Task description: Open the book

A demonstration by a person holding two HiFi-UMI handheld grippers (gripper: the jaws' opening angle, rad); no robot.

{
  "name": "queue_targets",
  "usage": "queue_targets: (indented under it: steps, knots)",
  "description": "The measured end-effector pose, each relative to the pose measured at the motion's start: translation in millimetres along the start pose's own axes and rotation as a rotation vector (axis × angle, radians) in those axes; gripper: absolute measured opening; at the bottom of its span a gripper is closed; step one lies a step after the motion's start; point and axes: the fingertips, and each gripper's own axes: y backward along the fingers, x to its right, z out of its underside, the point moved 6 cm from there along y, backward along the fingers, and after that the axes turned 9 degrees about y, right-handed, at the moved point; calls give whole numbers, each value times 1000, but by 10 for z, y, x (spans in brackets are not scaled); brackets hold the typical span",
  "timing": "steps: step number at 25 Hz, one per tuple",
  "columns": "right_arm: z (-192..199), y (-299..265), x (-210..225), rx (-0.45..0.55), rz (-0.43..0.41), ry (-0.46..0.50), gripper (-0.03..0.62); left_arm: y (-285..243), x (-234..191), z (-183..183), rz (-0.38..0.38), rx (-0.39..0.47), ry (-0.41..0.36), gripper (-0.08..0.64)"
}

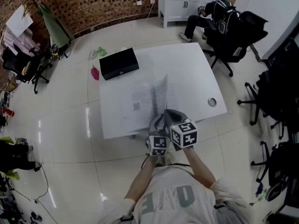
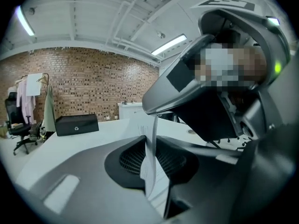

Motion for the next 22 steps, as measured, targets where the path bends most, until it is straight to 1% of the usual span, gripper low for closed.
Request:
queue_targets:
  steps: [2, 5, 7, 10, 13, 15, 17, 19, 22]
  knots:
    - [5, -6, 9, 2, -15, -18, 4, 10, -38, -1, -18, 6, 17, 46]
    - [-16, 12, 6, 31, -44, -60, 12, 50, -76, -32, -38, 33, 39, 26]
    - [-46, 52, -7, 66, -47, -69, 6, 74, -104, -32, -48, 34, 48, 25]
    - [-105, 113, -24, 121, -45, -86, 5, 137, -229, -9, -72, 32, 82, 23]
    - [-41, 105, 39, 119, -37, -125, 5, 215, -300, -2, -85, 48, 110, 23]
    - [109, 40, 100, 87, -28, -164, 5, 264, -319, -12, -92, 67, 141, 23]
    - [350, -81, 150, 25, -13, -194, 5, 314, -360, -36, -103, 86, 183, 23]
    - [647, -222, 203, -61, 16, -196, 5, 354, -409, -49, -112, 99, 217, 25]
    - [1002, -369, 257, -177, 59, -170, 3, 419, -504, -47, -143, 114, 234, 25]
